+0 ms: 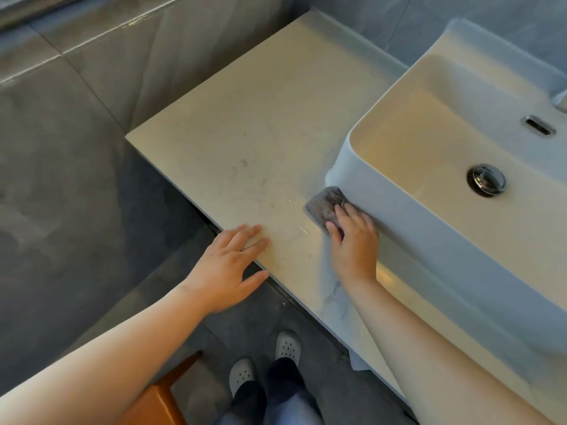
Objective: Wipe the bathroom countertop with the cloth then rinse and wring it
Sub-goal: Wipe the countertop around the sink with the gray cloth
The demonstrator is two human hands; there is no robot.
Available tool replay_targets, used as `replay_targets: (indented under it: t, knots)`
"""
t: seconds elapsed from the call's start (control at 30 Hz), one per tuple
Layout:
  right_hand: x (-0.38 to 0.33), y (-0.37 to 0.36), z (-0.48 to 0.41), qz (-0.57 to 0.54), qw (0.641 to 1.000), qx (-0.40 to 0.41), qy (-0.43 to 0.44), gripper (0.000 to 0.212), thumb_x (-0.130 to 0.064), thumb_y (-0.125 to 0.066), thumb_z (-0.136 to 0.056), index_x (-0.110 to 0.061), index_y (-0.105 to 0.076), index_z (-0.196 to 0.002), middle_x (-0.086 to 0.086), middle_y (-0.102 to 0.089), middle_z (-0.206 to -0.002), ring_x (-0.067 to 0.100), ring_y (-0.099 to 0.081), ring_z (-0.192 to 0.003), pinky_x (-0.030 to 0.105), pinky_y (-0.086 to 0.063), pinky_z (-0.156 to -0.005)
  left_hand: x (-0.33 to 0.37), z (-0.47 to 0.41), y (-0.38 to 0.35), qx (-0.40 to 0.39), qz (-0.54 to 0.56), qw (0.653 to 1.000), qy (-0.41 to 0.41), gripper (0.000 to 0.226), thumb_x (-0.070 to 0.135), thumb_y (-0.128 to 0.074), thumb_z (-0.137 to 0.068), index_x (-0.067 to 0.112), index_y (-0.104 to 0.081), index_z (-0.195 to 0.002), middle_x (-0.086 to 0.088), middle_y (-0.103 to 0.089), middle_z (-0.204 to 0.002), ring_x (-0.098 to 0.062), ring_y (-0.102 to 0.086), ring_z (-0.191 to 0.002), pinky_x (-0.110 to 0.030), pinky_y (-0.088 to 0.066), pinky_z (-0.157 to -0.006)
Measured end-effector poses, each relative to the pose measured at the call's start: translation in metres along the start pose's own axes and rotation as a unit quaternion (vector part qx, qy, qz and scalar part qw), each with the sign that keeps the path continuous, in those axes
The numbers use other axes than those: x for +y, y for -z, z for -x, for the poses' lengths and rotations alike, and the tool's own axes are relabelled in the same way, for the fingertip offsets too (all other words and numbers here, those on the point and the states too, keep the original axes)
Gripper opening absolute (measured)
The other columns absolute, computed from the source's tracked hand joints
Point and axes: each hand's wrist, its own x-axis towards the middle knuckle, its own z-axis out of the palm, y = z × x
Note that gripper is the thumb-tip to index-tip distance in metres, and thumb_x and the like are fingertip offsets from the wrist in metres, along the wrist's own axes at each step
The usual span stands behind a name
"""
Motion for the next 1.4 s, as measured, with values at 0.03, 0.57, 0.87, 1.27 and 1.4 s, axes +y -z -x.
replay_targets:
  t: [0.03, 0.57, 0.87, 1.27, 1.4]
  knots:
    - [-0.001, -0.001, -0.002, -0.005, 1.0, 0.004, -0.001, 0.034, -0.022, -0.057, -0.092, -0.009, -0.062, -0.123, 0.009, -0.06, -0.131, 0.032, -0.051, -0.12, 0.043, -0.039, -0.099, 0.0, 0.0, 0.001, 0.005, 0.009, 1.0, -0.001, 0.071, 0.065, -0.023, -0.085, 0.028, -0.035, -0.145, 0.006, -0.021, -0.156, -0.018, -0.015, -0.143, -0.034, -0.012, -0.116]
    - [-0.04, 0.007, 0.094, -0.117, 0.975, -0.146, 0.118, 0.033, -0.017, -0.064, -0.087, -0.02, -0.066, -0.119, -0.008, -0.062, -0.125, 0.009, -0.046, -0.113, 0.019, -0.037, -0.097, -0.04, -0.007, 0.014, 0.031, -0.014, 0.991, 0.13, 0.07, 0.053, -0.032, -0.095, 0.018, -0.011, -0.152, 0.001, 0.004, -0.159, -0.019, 0.006, -0.146, -0.043, -0.005, -0.119]
    - [-0.031, 0.045, 0.046, -0.194, 0.98, -0.022, -0.031, 0.03, -0.012, -0.068, -0.084, -0.017, -0.069, -0.114, -0.005, -0.066, -0.117, 0.016, -0.058, -0.107, 0.031, -0.046, -0.097, -0.036, -0.008, 0.017, 0.01, -0.014, 0.99, 0.138, 0.073, 0.056, -0.032, -0.094, 0.018, -0.005, -0.152, 0.001, 0.009, -0.159, -0.019, 0.01, -0.146, -0.043, -0.004, -0.119]
    - [-0.036, -0.004, 0.048, -0.099, 0.993, -0.053, 0.021, 0.033, -0.018, -0.064, -0.088, -0.019, -0.065, -0.121, -0.001, -0.061, -0.13, 0.021, -0.05, -0.117, 0.037, -0.04, -0.103, -0.039, -0.008, 0.018, 0.004, -0.013, 0.991, 0.133, 0.076, 0.058, -0.032, -0.093, 0.02, -0.003, -0.152, 0.002, 0.011, -0.158, -0.017, 0.012, -0.145, -0.043, -0.004, -0.119]
    - [-0.045, 0.008, 0.08, -0.143, 0.983, -0.102, 0.043, 0.034, -0.014, -0.066, -0.086, -0.02, -0.066, -0.119, -0.006, -0.061, -0.126, 0.009, -0.047, -0.113, 0.025, -0.036, -0.099, -0.039, -0.009, 0.022, -0.005, -0.01, 0.991, 0.132, 0.075, 0.058, -0.032, -0.093, 0.018, -0.008, -0.152, 0.0, 0.008, -0.159, -0.019, 0.008, -0.146, -0.043, -0.005, -0.119]
